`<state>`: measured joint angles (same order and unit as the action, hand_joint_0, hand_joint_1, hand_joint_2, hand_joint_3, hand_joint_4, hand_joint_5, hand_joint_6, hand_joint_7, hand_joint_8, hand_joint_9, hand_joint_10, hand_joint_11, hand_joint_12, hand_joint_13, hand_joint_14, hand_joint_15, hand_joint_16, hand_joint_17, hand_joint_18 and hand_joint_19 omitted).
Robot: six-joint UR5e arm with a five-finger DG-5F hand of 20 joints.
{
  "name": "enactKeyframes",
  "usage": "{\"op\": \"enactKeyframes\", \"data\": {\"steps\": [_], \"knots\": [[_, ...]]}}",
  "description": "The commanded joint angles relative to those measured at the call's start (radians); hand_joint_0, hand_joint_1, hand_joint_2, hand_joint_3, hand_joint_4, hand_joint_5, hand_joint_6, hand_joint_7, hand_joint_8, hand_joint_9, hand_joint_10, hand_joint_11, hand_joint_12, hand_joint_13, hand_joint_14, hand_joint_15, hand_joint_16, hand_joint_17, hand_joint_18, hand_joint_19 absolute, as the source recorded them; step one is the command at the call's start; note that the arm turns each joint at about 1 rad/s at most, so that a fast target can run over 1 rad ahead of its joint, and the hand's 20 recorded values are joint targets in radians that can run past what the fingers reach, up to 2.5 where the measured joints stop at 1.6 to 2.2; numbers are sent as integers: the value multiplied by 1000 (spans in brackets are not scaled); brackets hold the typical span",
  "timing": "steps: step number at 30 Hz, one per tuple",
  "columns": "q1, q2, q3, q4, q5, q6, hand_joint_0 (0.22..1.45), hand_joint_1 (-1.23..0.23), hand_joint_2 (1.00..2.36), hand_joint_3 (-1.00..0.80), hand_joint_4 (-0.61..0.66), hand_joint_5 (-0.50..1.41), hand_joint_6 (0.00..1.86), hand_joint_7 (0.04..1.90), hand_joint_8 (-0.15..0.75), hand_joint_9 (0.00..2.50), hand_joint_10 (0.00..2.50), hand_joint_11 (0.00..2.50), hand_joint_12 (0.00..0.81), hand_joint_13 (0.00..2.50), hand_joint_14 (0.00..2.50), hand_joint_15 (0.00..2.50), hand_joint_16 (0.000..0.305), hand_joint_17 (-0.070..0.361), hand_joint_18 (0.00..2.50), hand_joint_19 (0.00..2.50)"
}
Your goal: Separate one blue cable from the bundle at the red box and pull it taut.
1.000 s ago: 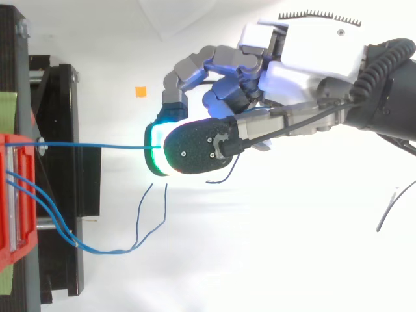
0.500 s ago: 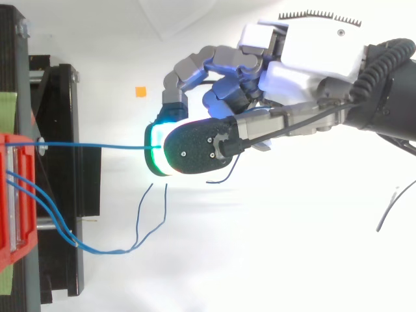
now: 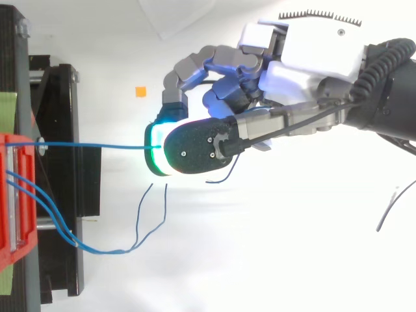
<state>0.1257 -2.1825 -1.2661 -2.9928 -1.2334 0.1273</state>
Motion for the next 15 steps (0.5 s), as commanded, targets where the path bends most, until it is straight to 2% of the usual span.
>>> {"op": "enactKeyframes", "data": {"steps": [1,15], "knots": [[0,0,-1,0,0,0,714,-726,1021,-53,118,-248,938,964,299,774,2142,1332,362,680,2478,1431,30,67,1239,2037],[0,1,1,0,0,0,714,-726,1021,-52,118,-247,937,969,299,777,2140,1338,363,684,2473,1437,29,66,1238,2041]]}}
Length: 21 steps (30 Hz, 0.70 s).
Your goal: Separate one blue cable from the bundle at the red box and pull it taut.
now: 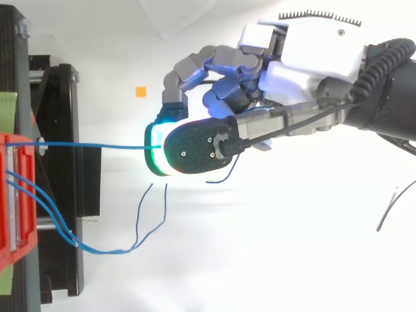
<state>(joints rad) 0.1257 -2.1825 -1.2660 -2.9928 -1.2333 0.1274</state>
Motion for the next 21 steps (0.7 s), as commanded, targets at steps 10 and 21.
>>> {"op": "enactKeyframes", "data": {"steps": [10,21], "knots": [[0,1,0,0,0,0,713,-726,1021,-49,114,-246,937,968,300,785,2139,1326,364,686,2472,1432,29,66,1238,2040],[0,0,0,0,0,0,713,-726,1021,-49,115,-245,937,970,298,784,2124,1355,365,689,2468,1434,29,66,1238,2039]]}}
